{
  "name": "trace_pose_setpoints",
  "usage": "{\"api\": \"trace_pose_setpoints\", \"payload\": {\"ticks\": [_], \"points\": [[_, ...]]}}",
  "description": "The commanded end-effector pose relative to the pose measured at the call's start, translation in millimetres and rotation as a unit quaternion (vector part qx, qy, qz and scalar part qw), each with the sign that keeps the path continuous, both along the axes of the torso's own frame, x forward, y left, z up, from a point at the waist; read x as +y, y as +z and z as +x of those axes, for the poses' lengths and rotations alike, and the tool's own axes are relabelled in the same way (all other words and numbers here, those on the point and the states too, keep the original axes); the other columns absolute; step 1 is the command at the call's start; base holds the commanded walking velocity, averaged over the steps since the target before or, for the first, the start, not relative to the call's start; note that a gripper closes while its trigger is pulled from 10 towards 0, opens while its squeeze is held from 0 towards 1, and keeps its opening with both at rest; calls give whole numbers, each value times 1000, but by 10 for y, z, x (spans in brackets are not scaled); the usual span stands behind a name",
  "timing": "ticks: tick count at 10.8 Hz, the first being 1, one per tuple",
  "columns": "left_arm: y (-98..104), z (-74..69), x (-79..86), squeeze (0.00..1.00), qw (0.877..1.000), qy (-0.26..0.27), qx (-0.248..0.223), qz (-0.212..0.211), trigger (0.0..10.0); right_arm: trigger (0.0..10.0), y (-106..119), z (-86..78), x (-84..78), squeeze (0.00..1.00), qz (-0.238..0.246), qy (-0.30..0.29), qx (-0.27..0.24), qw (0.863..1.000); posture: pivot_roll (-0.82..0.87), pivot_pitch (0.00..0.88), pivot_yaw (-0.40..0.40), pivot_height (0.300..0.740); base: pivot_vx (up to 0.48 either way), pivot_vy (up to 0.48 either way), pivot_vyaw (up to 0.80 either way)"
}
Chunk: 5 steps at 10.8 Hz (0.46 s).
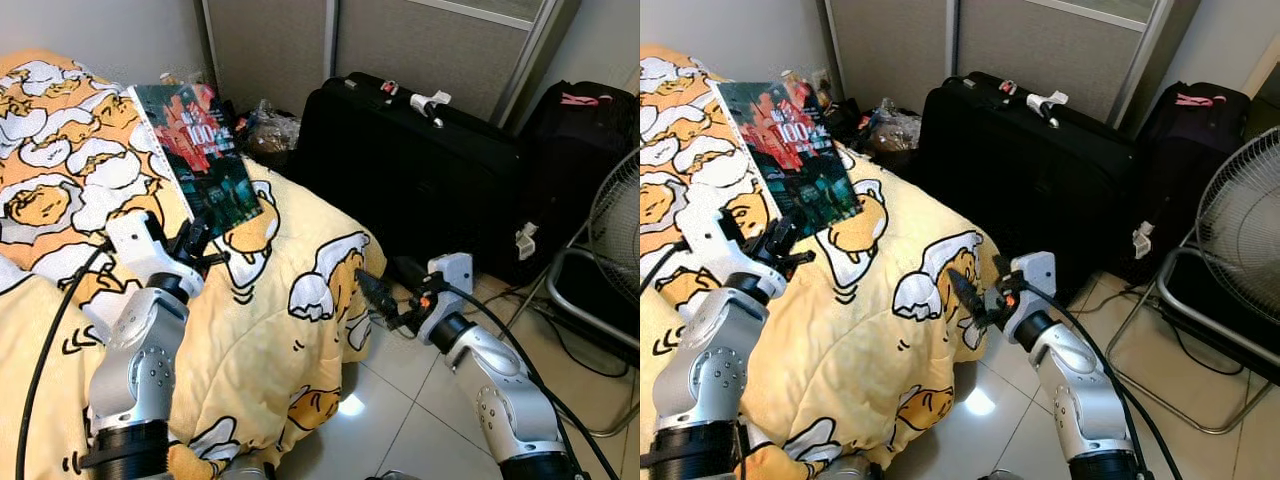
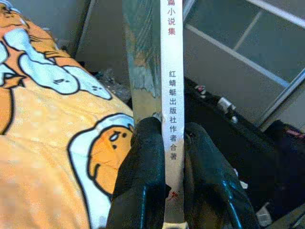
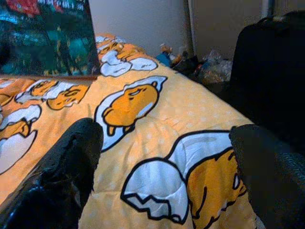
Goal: Clean up the room
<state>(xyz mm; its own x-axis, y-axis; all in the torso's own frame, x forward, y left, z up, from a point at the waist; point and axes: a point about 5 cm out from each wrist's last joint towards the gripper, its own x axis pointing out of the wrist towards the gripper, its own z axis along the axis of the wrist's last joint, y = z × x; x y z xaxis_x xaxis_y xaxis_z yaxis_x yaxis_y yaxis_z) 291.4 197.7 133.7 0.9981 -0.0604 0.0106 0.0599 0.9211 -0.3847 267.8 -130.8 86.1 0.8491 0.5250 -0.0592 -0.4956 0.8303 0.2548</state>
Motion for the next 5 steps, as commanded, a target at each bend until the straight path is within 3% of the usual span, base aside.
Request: {"api": "trace_pose_setpoints", "payload": {"ticks": [1,2,3,5], "points": [[147,42,-3,0,999,1,-29,27,0,10000,40,40,-45,0,-11,-22,-15,1000,26,0,26,740,0,0,0],[193,49,3,0,997,-1,-52,52,157,10000,54,68,-75,0,-28,-49,-27,998,27,0,29,740,0,0,0],[266,54,58,0,988,26,-92,120,10000,10000,120,83,-68,0,-39,-60,-44,996,24,0,39,740,0,0,0],[325,2,208,0,981,42,-97,160,10000,10000,147,72,-55,0,-57,-75,-42,995,22,0,38,740,0,0,0]]}}
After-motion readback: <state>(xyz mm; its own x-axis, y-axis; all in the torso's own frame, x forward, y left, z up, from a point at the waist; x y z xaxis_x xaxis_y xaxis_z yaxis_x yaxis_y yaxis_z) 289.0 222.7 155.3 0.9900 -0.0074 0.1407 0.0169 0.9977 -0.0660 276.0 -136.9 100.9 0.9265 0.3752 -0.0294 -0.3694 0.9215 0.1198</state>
